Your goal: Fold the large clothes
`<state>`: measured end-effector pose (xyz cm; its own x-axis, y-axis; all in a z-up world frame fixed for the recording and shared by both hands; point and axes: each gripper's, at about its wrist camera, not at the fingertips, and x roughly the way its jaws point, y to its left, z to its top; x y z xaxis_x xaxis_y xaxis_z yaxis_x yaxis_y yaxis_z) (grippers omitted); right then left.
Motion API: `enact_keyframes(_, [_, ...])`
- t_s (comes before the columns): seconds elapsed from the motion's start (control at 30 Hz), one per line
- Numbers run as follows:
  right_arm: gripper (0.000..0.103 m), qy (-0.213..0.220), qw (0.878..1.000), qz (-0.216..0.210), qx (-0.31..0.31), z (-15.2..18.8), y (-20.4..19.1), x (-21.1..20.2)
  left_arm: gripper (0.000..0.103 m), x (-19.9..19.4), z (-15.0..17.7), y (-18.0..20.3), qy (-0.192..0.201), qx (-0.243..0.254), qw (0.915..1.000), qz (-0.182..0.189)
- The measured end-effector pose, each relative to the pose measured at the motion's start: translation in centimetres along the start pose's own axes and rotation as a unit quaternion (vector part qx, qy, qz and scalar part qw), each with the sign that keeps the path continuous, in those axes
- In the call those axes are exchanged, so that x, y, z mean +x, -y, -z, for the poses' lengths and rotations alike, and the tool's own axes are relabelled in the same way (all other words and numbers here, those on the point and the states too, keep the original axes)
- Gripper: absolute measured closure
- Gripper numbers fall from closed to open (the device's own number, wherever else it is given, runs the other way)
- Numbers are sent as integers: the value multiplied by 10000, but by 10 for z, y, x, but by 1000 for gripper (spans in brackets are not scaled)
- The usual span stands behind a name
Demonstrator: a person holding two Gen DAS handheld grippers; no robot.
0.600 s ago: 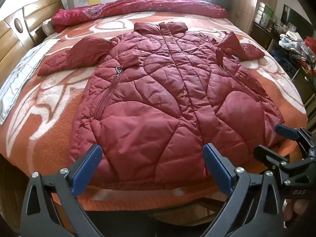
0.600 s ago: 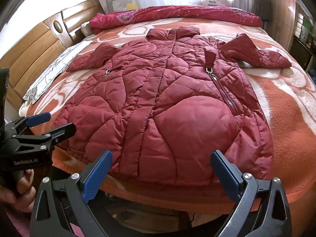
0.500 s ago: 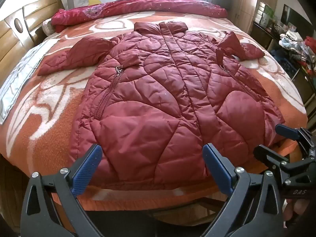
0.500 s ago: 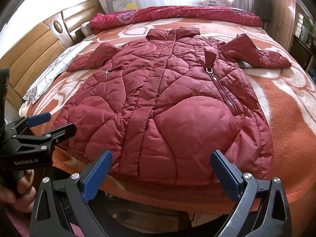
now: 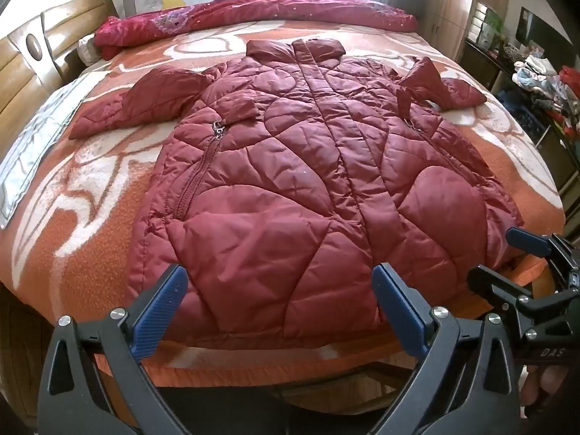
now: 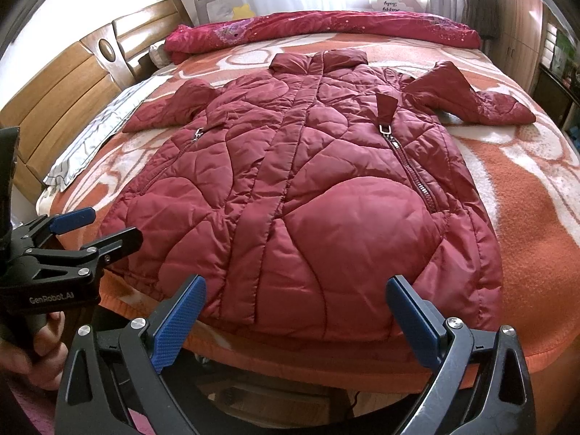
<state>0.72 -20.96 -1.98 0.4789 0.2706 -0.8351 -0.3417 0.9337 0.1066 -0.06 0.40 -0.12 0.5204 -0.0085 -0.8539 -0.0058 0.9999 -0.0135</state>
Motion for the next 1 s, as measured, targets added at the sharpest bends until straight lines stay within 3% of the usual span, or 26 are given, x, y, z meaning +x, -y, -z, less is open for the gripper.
enact_keyframes(1.0, [3, -52, 10000, -15, 19, -3, -1, 1, 1, 1, 1, 0, -114, -12, 9999, 2])
